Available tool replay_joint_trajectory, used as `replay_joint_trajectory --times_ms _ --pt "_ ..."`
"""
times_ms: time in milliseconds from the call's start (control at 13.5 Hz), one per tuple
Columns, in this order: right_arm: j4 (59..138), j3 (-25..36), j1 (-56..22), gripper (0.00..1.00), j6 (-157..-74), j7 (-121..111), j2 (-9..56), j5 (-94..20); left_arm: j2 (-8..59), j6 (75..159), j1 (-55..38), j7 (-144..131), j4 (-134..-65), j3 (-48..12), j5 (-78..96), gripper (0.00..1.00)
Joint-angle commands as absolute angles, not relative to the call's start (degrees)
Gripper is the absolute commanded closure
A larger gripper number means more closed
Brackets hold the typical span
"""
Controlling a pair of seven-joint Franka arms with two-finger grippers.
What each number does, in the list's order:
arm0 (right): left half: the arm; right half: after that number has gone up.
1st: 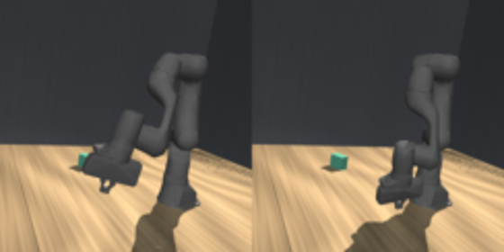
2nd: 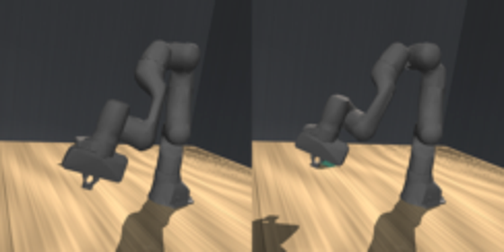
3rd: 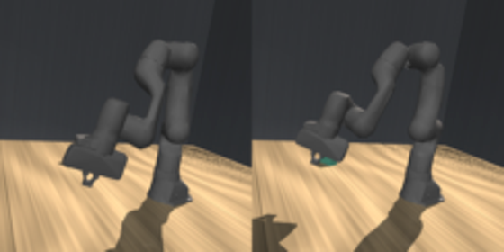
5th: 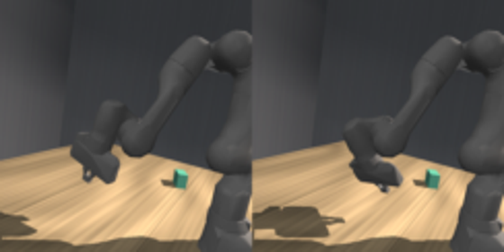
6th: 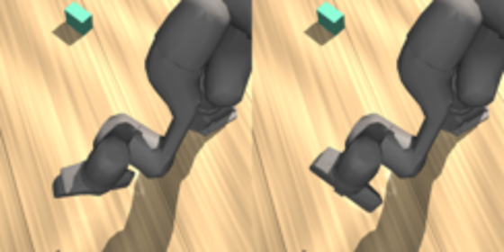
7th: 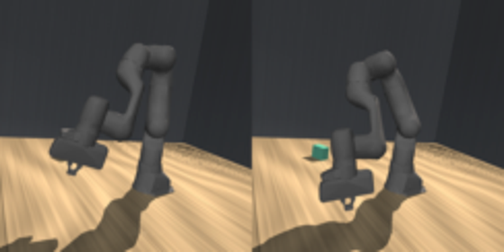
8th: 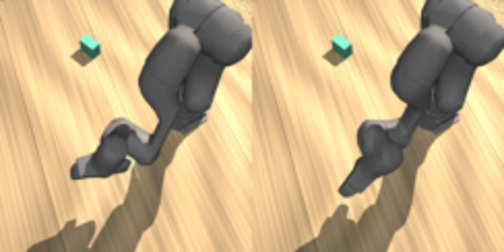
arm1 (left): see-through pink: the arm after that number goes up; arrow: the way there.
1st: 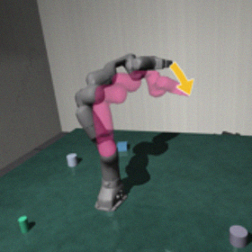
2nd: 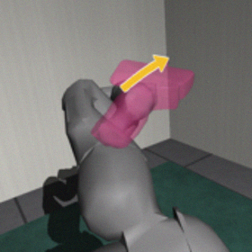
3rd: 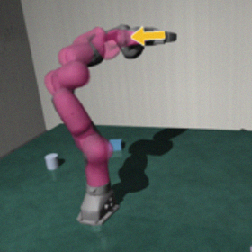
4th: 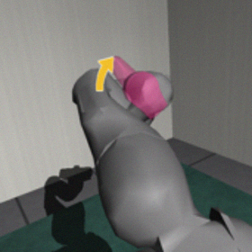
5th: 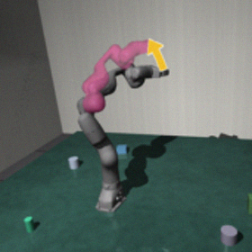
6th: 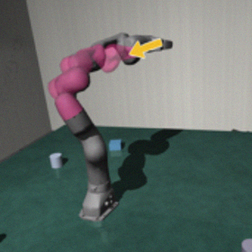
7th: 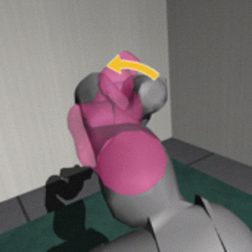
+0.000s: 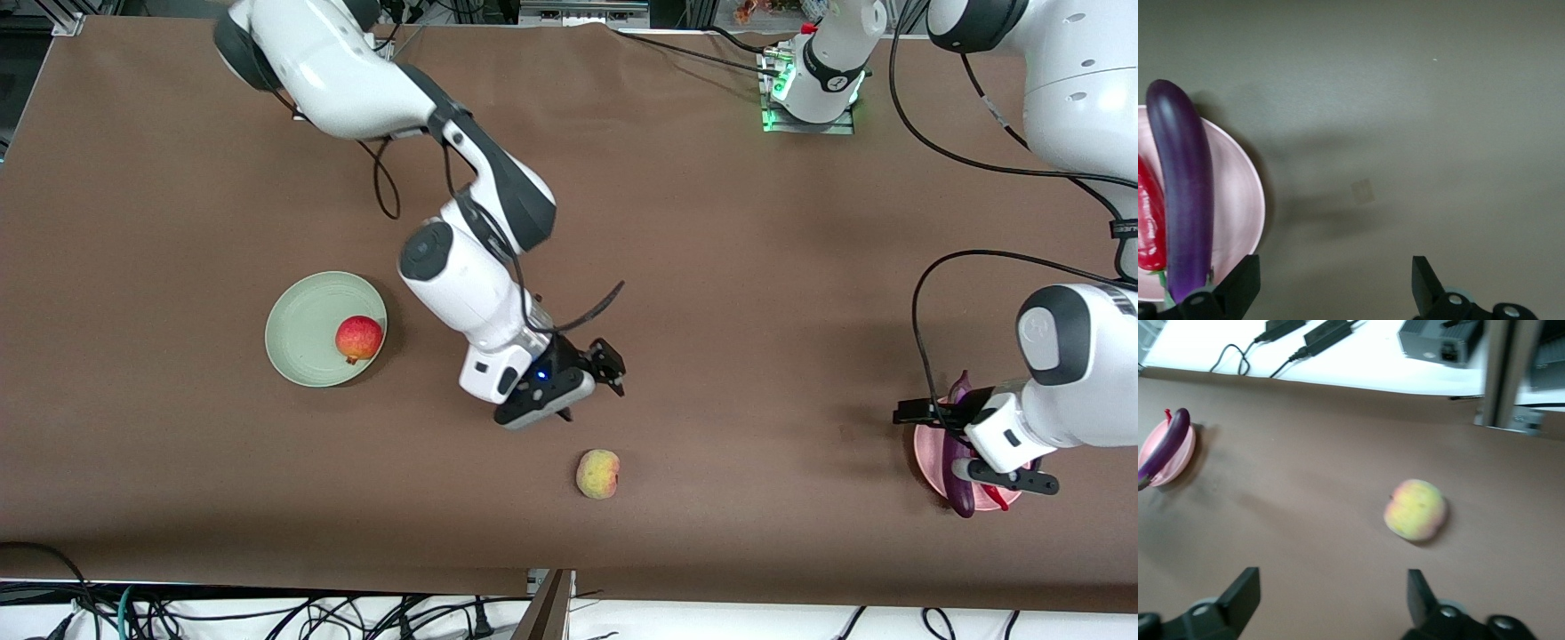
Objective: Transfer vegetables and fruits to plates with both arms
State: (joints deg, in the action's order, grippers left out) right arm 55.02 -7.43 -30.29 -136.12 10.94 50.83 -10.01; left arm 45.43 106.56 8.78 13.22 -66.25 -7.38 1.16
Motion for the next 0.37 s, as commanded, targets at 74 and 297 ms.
replay_joint_trajectory --times_ms 74,297 --pt "75.76 -1.25 -29.01 0.0 -124.0 11.34 31.31 -10.38 43.59 104.94 8.0 12.4 -66.97 -6.94 -3.6 0.0" --pt "75.15 2.45 -28.92 0.0 -110.95 10.98 26.55 -10.9 43.51 104.77 7.82 12.66 -66.36 -6.68 -4.22 0.0"
